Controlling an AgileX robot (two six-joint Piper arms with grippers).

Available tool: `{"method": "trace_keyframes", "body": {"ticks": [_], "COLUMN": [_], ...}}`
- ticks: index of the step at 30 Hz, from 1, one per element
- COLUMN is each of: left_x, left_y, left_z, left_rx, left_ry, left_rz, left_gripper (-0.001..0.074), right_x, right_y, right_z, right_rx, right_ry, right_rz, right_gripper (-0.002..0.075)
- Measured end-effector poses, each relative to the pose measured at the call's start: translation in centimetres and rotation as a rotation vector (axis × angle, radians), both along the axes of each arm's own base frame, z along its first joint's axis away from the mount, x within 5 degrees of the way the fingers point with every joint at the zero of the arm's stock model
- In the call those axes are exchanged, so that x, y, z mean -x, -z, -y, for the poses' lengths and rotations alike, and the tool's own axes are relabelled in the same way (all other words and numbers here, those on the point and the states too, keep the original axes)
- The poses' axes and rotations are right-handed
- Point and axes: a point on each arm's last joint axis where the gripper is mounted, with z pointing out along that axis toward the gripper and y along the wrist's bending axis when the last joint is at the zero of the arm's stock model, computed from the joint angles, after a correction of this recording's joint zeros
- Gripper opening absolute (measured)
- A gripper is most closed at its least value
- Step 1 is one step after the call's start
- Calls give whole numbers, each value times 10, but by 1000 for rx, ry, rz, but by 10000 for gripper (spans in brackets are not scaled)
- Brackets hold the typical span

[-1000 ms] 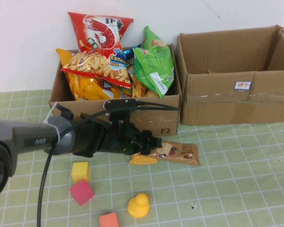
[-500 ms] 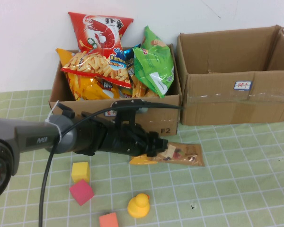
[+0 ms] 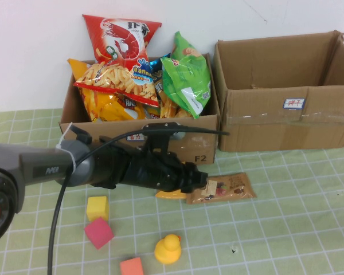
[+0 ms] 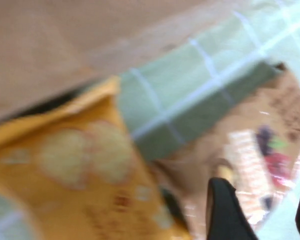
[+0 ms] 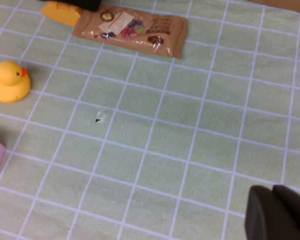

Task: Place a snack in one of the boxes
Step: Pick up the biscuit

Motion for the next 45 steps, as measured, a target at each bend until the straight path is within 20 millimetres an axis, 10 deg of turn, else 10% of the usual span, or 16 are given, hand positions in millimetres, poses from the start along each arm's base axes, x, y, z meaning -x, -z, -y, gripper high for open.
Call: {"method": "trace_keyframes", "body": {"ticks": [11, 26, 35, 45], "left_x": [-10, 4, 26, 48], "left_y": [-25, -26, -14, -2], "left_z": [-15, 15, 25, 20], "left_rx": [-202, -324, -257, -347], "left_ry": [-79, -19, 197, 409], "left_rz": [221, 376, 262, 79], "left_gripper": [291, 283, 14, 0], "right_x": [0, -1, -1, -1], "right_y": [0, -1, -1, -1], "right_z": [0, 0, 0, 0], "right_rx": [-1, -1, -1, -1], "right_ry": [1, 2, 2, 2], "right_rz": [4, 8, 8, 8], "right_gripper": [-2, -2, -2, -2]}}
